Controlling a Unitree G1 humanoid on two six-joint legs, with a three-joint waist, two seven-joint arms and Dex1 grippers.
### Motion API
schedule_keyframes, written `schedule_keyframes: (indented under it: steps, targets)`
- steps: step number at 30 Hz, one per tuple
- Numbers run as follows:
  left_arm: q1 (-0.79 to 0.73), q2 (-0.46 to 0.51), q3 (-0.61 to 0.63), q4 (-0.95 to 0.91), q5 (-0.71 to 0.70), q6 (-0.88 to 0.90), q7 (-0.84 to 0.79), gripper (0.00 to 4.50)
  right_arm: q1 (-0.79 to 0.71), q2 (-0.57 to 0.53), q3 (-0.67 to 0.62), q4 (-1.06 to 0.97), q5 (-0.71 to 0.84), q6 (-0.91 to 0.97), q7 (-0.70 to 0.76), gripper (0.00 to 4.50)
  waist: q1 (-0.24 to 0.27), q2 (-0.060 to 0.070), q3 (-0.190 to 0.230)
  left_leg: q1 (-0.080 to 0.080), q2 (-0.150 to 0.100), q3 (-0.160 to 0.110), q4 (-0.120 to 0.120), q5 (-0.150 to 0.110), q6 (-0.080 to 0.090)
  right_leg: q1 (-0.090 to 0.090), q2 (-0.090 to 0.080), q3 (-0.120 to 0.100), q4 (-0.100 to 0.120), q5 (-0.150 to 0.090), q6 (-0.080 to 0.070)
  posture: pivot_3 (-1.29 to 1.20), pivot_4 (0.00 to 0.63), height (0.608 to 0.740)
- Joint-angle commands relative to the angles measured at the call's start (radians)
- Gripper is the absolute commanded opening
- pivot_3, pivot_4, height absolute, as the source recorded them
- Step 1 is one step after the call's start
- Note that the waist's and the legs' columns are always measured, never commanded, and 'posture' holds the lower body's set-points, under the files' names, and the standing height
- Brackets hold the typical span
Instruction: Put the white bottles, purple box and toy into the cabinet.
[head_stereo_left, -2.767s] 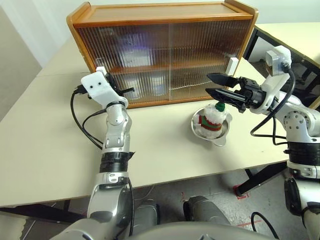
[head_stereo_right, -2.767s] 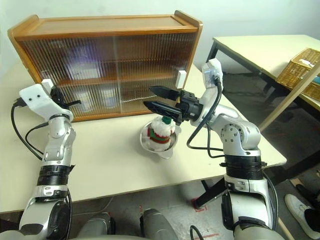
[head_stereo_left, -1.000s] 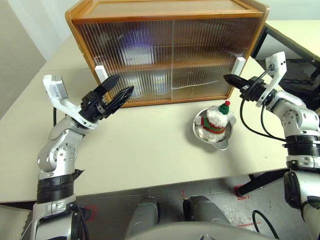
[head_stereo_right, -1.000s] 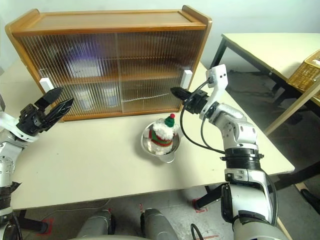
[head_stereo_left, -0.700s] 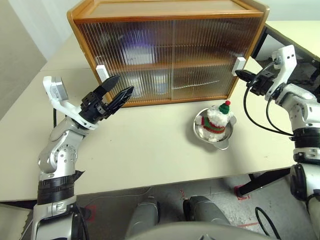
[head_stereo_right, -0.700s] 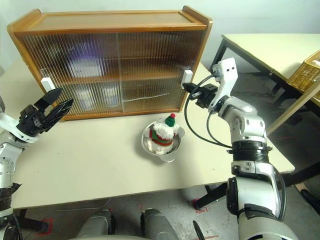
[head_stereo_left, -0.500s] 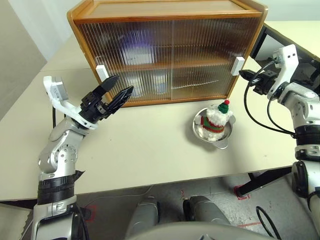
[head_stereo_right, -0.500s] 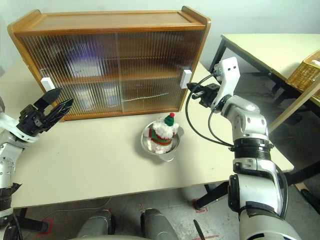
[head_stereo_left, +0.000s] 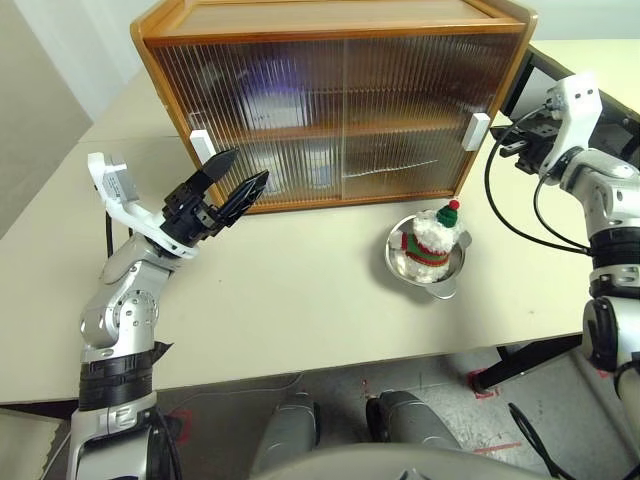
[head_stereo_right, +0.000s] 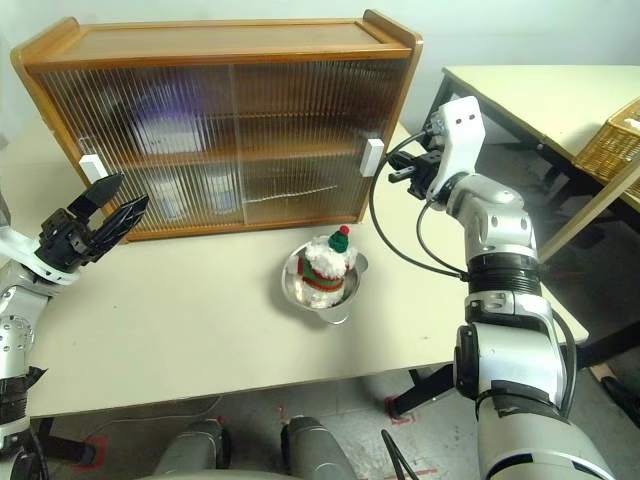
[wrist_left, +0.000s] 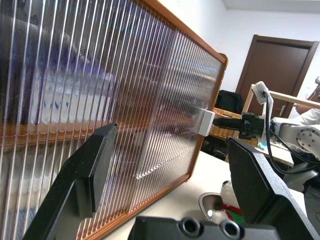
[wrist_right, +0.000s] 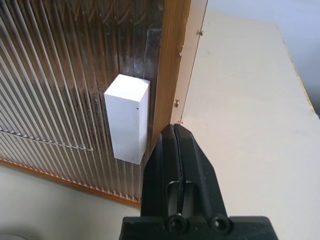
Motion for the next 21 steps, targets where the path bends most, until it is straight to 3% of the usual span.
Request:
schedule_keyframes:
  steps: [1,13,21]
  targets:
    - [0.005,-0.001,-0.007,-0.016,0.015,-0.007,0.004,4.5,-0.023,0.019,0.018,-0.003,-0.009,0.003,0.009,0.01,-0.002,0.0,0.0,0.0,0.0,0.0,0.0,0.0,0.0,0.0,0.0,0.0,0.0,0.0,0.001,-0.02,0.032,0.74]
    - [0.007,-0.004,-0.006,-0.032,0.012,-0.005,0.02,4.5,-0.025,0.131,0.051,-0.124,0.011,0.094,0.02,0.01,0.0,0.0,0.0,0.0,0.002,0.0,0.0,0.001,0.0,-0.001,0.001,-0.001,0.0,0.0,0.004,-0.01,0.033,0.74]
    - [0.009,0.002,0.001,-0.03,0.012,-0.008,0.02,4.5,-0.024,0.213,0.073,-0.179,0.023,0.136,0.018,0.01,0.0,0.0,0.0,-0.001,0.002,0.0,-0.001,0.001,0.0,-0.003,0.001,-0.001,0.0,0.003,-0.005,0.0,0.032,0.74]
